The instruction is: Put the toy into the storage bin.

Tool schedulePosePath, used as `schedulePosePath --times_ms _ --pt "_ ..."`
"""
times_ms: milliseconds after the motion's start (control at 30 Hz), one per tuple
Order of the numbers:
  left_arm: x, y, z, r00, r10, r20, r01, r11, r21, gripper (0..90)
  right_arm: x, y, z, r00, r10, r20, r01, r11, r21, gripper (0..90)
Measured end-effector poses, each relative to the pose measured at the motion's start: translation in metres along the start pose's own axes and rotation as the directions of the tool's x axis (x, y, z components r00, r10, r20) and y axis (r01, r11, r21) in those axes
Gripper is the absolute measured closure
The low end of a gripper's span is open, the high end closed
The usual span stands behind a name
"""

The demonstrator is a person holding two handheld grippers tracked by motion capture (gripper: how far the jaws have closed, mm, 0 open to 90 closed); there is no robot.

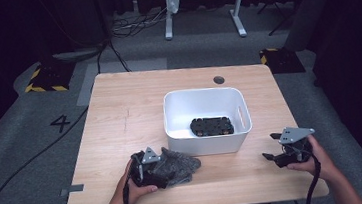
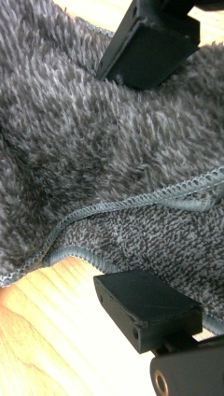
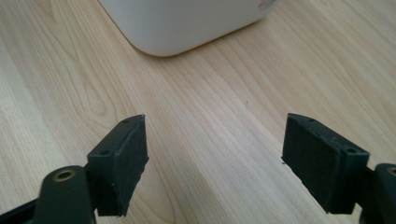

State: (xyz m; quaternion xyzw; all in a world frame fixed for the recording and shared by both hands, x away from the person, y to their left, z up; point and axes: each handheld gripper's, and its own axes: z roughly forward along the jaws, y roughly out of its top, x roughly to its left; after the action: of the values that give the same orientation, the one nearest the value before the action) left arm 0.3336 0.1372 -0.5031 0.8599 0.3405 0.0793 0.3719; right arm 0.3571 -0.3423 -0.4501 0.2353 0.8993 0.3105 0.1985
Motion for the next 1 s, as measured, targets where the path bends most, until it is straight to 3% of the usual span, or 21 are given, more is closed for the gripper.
schedulePosePath --times_ms 667,867,1000 --pt "0.0 0.0 0.0 1.0 -0.003 -0.002 0.003 1.0 0.0 9.3 0.006 -0.041 0.008 0.9977 0.061 -0.03 -0.059 0.996 0.064 22.9" --pt "-0.001 0.0 0.0 1.0 -0.005 -0.001 0.005 1.0 0.001 9.3 0.004 -0.055 0.006 0.9895 0.136 -0.051 -0.134 0.99 0.031 20.4" --pt "-0.001 0.0 0.0 1.0 -0.007 -0.003 0.007 1.0 0.0 9.3 0.002 -0.065 0.007 0.9743 0.216 -0.066 -0.217 0.976 -0.01 15.2"
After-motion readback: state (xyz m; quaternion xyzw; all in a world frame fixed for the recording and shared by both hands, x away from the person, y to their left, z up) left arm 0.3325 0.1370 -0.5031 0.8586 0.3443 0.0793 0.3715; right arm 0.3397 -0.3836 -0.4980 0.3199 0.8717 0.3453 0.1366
